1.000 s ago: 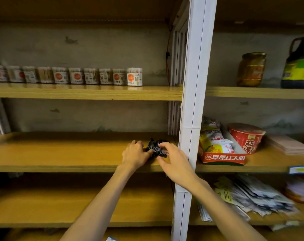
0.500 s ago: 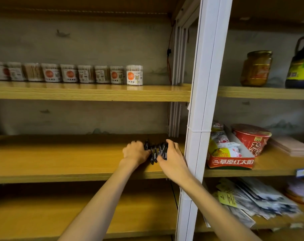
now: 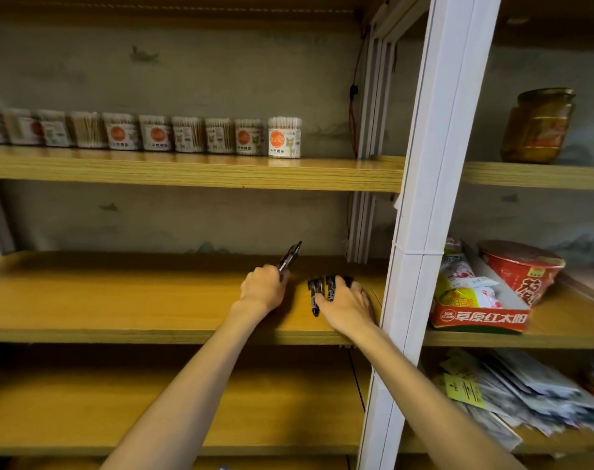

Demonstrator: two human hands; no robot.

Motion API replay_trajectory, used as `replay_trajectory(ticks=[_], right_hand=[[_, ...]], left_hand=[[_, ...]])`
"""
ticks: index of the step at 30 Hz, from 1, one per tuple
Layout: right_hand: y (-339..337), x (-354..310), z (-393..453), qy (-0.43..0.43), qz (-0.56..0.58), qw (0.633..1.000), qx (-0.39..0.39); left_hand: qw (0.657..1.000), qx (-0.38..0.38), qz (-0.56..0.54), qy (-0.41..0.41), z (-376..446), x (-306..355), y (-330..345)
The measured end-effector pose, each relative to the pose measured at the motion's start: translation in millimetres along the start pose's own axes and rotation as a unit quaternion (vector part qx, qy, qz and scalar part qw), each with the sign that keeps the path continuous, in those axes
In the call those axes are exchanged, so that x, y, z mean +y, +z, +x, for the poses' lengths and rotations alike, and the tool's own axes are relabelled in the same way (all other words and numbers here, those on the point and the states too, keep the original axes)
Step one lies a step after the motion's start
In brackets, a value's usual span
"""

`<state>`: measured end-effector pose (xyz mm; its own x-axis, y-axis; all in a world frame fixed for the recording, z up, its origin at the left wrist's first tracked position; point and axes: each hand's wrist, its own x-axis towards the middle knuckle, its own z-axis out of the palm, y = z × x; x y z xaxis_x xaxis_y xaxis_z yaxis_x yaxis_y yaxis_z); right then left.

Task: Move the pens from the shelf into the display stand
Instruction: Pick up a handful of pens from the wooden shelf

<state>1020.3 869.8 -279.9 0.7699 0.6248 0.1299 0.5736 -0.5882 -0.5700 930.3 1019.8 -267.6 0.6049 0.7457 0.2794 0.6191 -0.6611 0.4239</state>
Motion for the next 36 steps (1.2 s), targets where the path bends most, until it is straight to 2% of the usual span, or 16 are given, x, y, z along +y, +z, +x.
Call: replay_trajectory(ticks=[4, 10, 18, 20, 22, 25, 29, 33, 36], right_hand=[[9.2, -8.4, 2.5, -0.022, -0.005, 1.000, -0.010], [29.2, -33.9, 1.9, -0.054, -0.027, 0.998, -0.030], [29.7, -33.5, 5.2, -0.071, -0.014, 0.997, -0.029], [24.4, -32.5, 6.6, -0.078, 0.000, 0.997, -0.014], [18.7, -29.9, 7.7, -0.087, 0.009, 0.996, 0.005], [11.8, -24.8, 7.7, -0.093, 0.014, 0.995, 0.020], [5.3, -21.4, 6.1, -0.122, 0.027, 0.992, 0.031], [0.5, -23.2, 4.4, -0.157, 0.015, 0.985, 0.067], [-1.9, -25.6, 2.3, -0.167, 0.013, 0.983, 0.075]], left_hand=[[0.985, 0.005, -0.169, -0.025, 2.6, -17.0, -7.8], [0.956, 0.016, -0.289, -0.044, -0.2, -38.9, -13.5], [0.883, 0.109, -0.456, -0.026, -13.7, -40.0, -21.9], [0.867, 0.142, -0.477, -0.022, -13.9, -34.7, -24.5], [0.856, 0.145, -0.495, -0.026, -13.6, -30.9, -25.9], [0.860, 0.140, -0.490, -0.026, -17.2, -31.0, -21.5], [0.834, 0.253, -0.491, 0.001, -23.2, -24.5, -27.1], [0.860, 0.276, -0.422, 0.078, -23.7, -13.5, -32.7], [0.892, 0.249, -0.373, 0.048, -25.3, -16.5, -14.7]])
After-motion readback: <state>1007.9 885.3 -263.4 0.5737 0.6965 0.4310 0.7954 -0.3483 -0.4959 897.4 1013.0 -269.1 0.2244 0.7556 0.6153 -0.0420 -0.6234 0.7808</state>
